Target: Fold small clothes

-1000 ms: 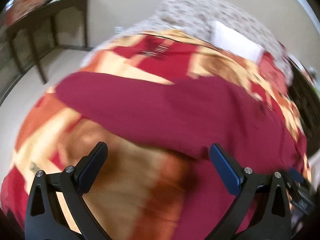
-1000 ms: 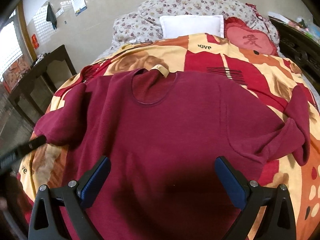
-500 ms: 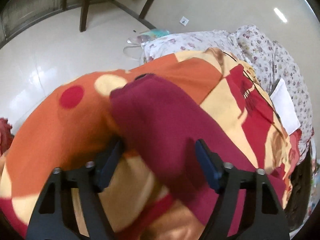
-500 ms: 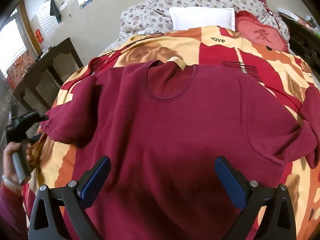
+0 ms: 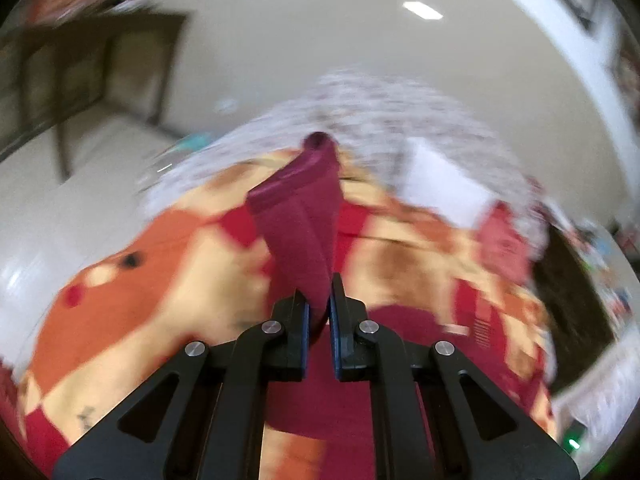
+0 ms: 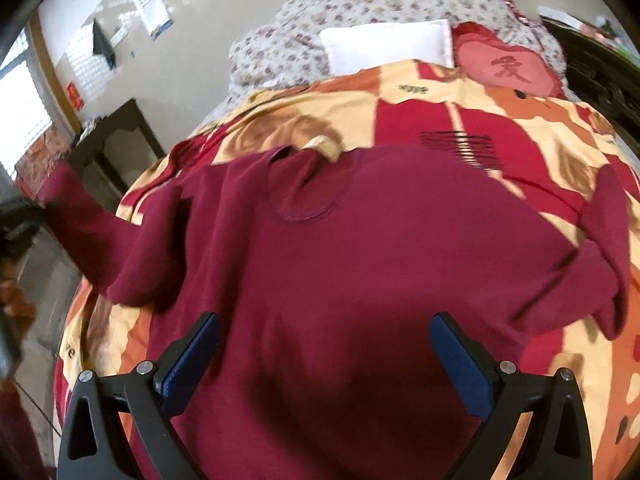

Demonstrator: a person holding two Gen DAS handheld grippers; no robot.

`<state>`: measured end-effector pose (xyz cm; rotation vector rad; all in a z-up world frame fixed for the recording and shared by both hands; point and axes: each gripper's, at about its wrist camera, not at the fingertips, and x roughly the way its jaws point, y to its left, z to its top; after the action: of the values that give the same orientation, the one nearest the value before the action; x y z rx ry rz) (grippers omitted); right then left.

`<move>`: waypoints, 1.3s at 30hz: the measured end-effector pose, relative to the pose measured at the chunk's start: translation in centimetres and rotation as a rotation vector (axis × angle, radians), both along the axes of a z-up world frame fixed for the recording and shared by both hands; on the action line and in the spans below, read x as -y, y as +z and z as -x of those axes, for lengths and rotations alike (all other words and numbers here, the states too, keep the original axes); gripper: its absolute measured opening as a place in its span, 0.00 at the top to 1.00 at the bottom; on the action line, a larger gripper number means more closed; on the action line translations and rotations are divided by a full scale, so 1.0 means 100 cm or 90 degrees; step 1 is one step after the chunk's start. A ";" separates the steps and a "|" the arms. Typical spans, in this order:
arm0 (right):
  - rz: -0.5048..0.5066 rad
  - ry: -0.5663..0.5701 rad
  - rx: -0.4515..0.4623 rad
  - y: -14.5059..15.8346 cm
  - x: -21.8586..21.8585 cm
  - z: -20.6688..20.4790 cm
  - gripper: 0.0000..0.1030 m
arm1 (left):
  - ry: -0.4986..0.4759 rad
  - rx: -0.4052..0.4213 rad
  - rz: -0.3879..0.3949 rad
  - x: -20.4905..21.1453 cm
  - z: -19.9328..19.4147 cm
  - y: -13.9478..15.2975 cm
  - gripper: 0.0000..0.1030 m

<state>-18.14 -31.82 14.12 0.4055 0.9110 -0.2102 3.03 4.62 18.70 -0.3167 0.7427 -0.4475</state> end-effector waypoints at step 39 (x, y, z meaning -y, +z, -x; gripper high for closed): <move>0.063 -0.004 -0.007 -0.033 0.108 -0.030 0.96 | -0.098 -0.042 -0.293 0.136 -0.002 -0.136 0.38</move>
<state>-15.18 -42.65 10.78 0.3161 0.9069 -0.2617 3.19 -8.99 5.12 0.1592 0.9134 -0.3986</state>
